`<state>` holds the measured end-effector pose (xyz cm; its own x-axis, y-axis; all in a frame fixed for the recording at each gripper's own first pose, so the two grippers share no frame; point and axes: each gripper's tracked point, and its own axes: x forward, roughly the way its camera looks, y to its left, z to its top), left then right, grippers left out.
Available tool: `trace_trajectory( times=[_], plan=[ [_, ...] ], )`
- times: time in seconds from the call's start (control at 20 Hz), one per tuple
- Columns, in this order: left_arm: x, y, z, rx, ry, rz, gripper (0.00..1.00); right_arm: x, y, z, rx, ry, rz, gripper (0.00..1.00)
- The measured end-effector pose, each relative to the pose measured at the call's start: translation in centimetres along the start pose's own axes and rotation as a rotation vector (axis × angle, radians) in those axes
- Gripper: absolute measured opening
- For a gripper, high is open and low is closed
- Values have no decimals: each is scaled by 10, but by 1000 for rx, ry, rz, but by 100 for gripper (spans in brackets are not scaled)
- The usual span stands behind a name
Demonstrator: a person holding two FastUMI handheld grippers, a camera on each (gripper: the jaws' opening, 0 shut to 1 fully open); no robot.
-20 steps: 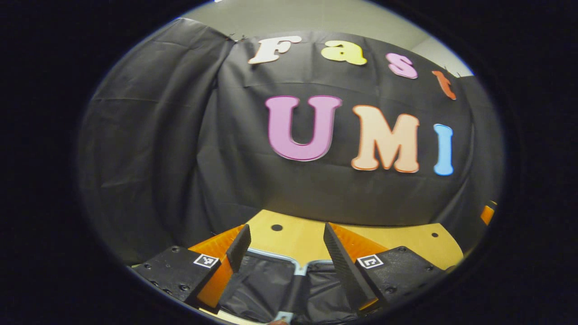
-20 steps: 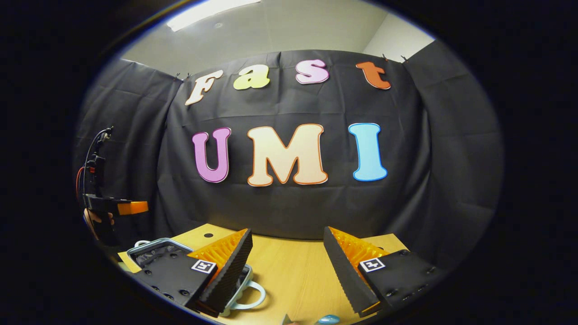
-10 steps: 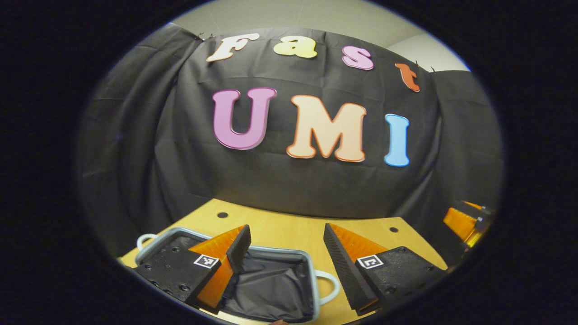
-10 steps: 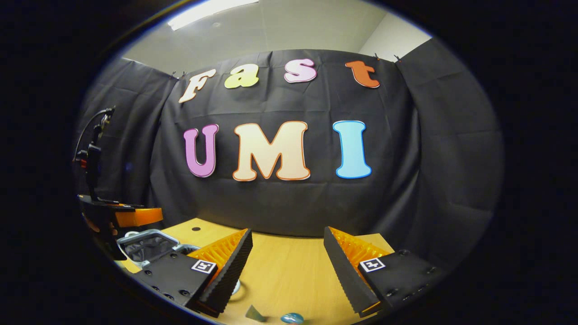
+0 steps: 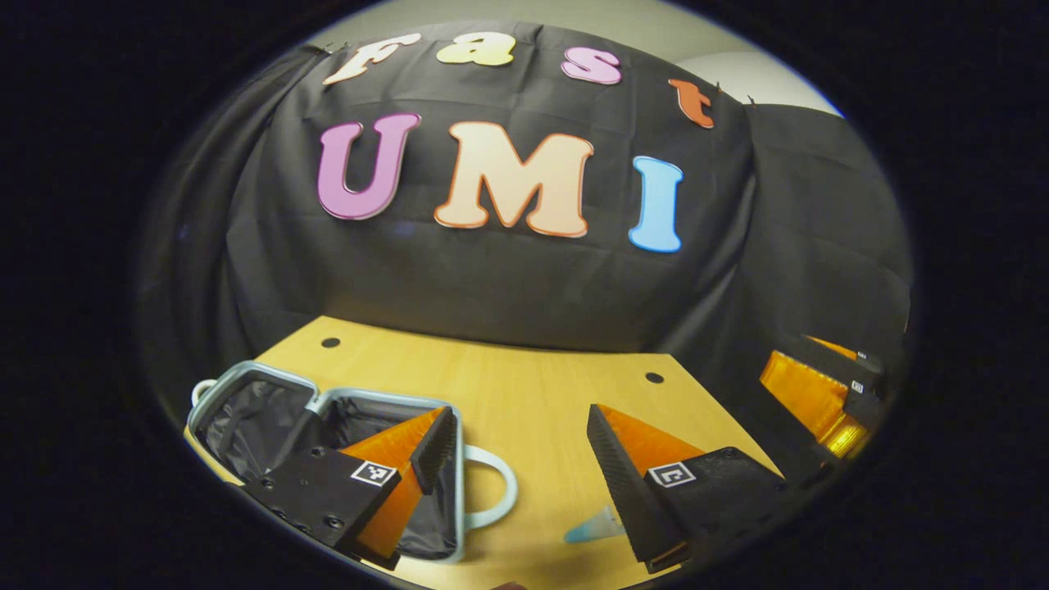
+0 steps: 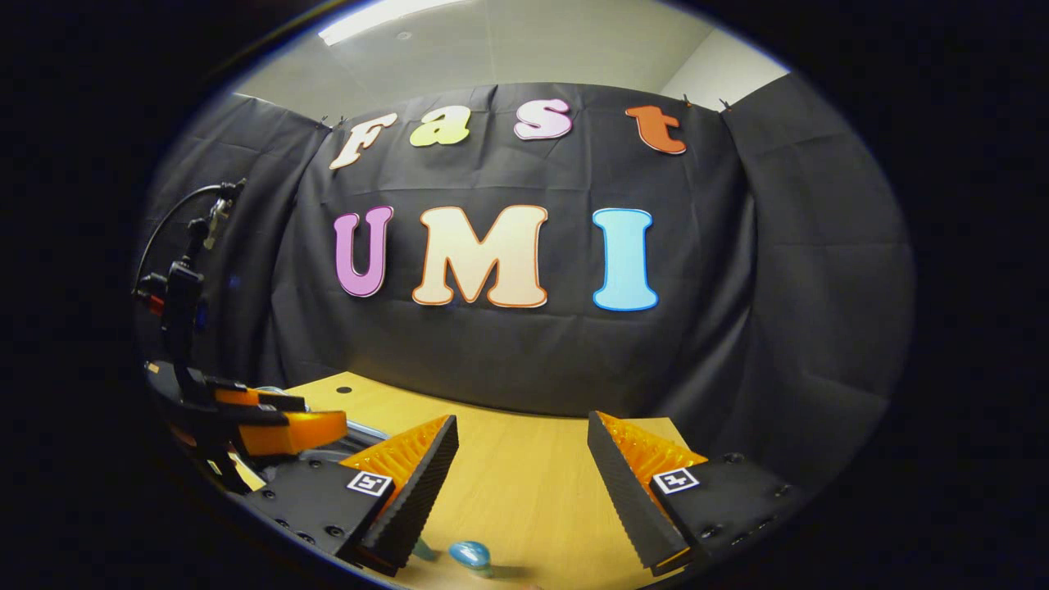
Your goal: First open the suitcase, pack the skin care products into it, and then close the suitcase.
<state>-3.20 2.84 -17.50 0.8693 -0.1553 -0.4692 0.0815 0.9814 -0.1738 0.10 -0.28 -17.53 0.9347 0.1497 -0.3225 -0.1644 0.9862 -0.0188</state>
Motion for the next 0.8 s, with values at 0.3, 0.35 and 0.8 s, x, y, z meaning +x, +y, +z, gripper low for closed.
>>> trace_trajectory(
  times=[0.3,0.35,0.8],
  plan=[
    [15,-43,-73,9,147,-49,95,-15,-37,-14,-9,26,-28,99],
    [15,-47,-86,6,171,-53,95,-18,-42,-17,-11,32,-31,99],
    [34,-53,-170,-41,313,-52,78,-34,-47,-29,-29,62,-10,99]
  ],
)
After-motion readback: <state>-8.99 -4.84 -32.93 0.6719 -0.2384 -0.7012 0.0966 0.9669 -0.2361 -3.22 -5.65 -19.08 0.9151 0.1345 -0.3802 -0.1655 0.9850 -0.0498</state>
